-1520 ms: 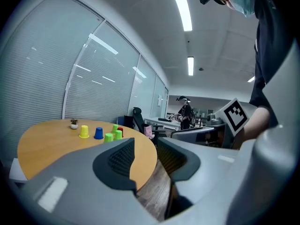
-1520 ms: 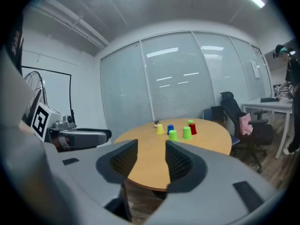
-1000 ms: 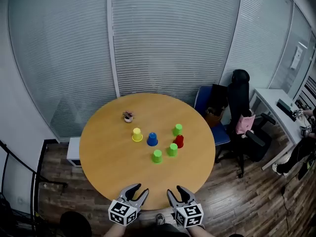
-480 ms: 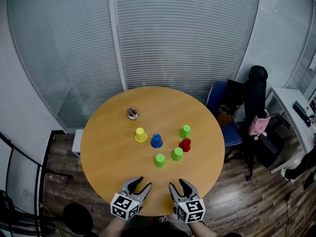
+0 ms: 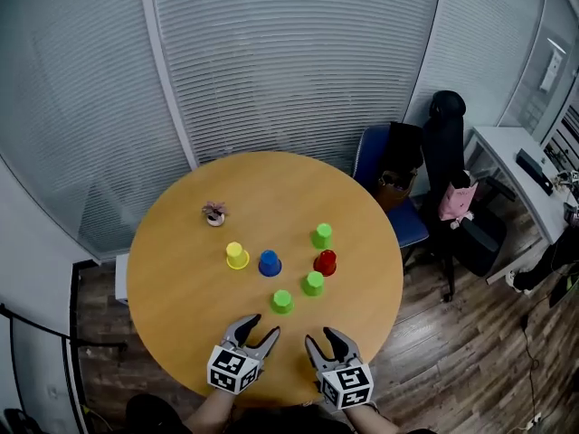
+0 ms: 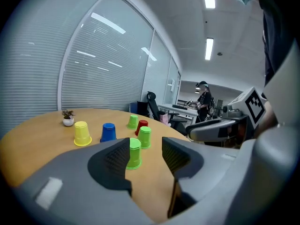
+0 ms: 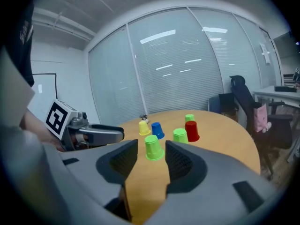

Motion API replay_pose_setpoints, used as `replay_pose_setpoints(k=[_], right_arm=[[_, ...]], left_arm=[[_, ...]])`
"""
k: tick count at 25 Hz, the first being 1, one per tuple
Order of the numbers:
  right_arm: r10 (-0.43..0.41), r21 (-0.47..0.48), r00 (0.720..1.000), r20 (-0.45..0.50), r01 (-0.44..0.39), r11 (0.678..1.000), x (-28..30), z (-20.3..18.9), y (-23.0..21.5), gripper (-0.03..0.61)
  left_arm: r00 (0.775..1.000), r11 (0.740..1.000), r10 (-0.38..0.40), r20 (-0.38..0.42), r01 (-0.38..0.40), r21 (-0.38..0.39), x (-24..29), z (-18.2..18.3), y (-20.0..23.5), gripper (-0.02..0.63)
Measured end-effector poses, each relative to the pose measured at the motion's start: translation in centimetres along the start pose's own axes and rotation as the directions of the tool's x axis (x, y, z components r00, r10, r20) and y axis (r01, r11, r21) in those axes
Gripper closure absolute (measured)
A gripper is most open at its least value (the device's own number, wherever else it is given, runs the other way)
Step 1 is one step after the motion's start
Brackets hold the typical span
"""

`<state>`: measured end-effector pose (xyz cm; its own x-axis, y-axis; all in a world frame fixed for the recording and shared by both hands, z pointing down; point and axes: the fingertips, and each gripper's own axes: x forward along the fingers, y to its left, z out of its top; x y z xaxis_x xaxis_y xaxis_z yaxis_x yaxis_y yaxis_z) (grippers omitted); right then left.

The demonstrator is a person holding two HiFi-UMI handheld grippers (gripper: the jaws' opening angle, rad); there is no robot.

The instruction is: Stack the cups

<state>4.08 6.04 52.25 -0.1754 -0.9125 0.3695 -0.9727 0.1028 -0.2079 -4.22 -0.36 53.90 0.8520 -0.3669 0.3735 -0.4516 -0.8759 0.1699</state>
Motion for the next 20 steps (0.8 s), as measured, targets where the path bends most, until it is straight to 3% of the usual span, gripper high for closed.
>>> replay_pose_setpoints(k=[9,20], right_arm=[[-0.074,0.055,0.996,-0.042,0.076,0.996,2.9,-1.5,-0.6,0.425],[-0.094,0.075,0.992,-0.079,0.1,0.992,4.6,-3.0,-1.1,0.426]], left_arm=[[0.996,0.997,-0.08,-0.05,0.08,0.003,5.5,-1.7,2.9,0.391],[0.985,0.989,-0.137,-0.104,0.142,0.044,10.2,-4.0,3.4,0.354]])
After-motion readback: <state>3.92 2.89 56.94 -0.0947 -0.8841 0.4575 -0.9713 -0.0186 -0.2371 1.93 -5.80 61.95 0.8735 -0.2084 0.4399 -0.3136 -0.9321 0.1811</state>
